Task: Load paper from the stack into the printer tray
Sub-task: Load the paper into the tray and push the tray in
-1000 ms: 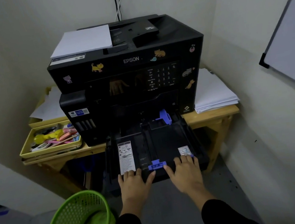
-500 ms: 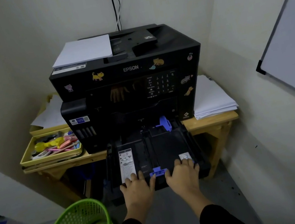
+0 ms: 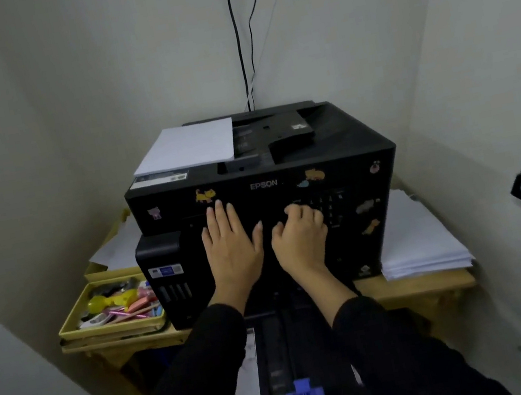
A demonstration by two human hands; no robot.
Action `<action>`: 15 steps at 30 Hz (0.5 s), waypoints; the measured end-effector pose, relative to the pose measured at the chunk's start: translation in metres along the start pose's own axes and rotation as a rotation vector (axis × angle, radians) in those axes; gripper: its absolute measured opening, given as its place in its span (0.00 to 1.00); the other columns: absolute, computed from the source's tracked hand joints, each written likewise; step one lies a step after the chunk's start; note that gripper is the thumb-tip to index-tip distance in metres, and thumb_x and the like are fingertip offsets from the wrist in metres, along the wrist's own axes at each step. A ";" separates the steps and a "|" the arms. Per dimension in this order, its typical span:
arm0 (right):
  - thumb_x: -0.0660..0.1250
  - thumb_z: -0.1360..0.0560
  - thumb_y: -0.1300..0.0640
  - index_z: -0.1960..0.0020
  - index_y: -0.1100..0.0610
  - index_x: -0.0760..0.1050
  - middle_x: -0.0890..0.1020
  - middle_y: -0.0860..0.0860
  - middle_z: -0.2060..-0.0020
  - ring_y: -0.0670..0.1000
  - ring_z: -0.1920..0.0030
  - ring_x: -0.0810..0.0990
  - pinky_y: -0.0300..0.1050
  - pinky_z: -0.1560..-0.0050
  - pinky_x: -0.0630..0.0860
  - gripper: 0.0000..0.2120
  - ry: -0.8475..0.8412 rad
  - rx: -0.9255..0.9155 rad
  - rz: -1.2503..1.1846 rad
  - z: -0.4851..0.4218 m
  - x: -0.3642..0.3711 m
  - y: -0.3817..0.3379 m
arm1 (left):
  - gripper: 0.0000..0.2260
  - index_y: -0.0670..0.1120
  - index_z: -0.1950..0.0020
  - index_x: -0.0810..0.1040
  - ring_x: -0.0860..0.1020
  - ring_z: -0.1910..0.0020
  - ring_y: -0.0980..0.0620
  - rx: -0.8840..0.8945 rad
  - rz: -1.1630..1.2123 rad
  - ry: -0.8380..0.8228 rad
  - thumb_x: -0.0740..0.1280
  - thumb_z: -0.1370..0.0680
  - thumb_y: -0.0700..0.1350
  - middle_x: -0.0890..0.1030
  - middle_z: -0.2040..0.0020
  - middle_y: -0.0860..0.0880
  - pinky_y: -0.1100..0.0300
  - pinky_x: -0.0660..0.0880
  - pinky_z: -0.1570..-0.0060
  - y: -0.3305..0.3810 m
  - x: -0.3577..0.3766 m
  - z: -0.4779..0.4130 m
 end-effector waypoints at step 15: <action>0.58 0.25 0.62 0.69 0.56 0.62 0.70 0.53 0.68 0.51 0.67 0.68 0.42 0.73 0.62 0.14 -0.131 0.113 -0.446 -0.190 0.028 -0.102 | 0.28 0.38 0.28 0.63 0.57 0.25 0.42 -0.040 -0.014 0.007 0.54 0.20 0.57 0.62 0.25 0.41 0.46 0.60 0.27 -0.067 -0.045 -0.205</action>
Point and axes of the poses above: each hand's wrist, its own z-axis away from the middle knuckle, its own x-axis out of the palm, y = z × x, the point moved 8 cm from there along -z, towards the middle knuckle
